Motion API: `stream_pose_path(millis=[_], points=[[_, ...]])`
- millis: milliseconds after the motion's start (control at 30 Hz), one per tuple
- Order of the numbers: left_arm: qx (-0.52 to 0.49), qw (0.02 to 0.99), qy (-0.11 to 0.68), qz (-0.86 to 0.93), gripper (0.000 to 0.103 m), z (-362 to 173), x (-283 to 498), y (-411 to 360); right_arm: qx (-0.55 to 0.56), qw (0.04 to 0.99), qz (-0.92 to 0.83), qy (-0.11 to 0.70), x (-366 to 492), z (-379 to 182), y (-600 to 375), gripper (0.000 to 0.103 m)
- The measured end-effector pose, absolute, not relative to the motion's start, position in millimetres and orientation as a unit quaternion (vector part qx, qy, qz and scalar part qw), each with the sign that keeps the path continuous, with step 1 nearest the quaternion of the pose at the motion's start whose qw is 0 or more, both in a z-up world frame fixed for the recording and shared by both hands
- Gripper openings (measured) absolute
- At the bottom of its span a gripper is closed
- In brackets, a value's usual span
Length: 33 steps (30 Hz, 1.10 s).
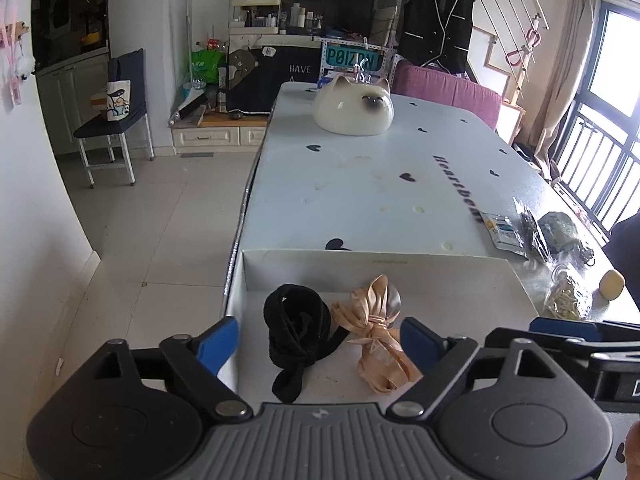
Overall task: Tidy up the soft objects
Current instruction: 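Open both tools to release the strap and bundle inside the box, then grasp the clear bag of beaded cords with the left tool while the right tool grasps the yellow ball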
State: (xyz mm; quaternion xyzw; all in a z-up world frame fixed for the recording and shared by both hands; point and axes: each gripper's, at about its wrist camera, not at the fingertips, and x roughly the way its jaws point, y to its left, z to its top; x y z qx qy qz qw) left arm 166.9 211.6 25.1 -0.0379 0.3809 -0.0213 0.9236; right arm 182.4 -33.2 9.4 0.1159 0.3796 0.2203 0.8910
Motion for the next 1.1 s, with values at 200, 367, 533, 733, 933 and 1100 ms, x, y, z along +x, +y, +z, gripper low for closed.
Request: stream_pose_path(millis=[200,367,533,733,933,1100], points=[[-0.03,0.925,0.378,-0.009,0.102,30.6,154.5,210.9,0.102,0.897,0.22,0.37,171.8,15.5,-42.4,0.088],[-0.024,0.922,0.386,-0.004,0.103,32.1,148.5,210.8,0.09,0.903,0.216,0.36,164.3,21.4,-49.1,0.099],[-0.017,0.923,0.385,0.002,0.103,35.1,140.6,207.9,0.073,0.911,0.212,0.345,156.7,24.1,-57.8,0.103],[-0.024,0.927,0.373,0.0,0.103,42.5,129.7,200.8,0.052,0.92,0.21,0.328,148.9,30.0,-72.3,0.103],[-0.024,0.937,0.35,-0.005,0.103,55.1,119.8,180.6,0.04,0.929,0.202,0.308,138.8,37.4,-99.2,0.103],[-0.01,0.94,0.341,-0.023,0.103,64.3,116.9,153.5,0.039,0.936,0.188,0.296,133.6,43.1,-128.3,0.103]])
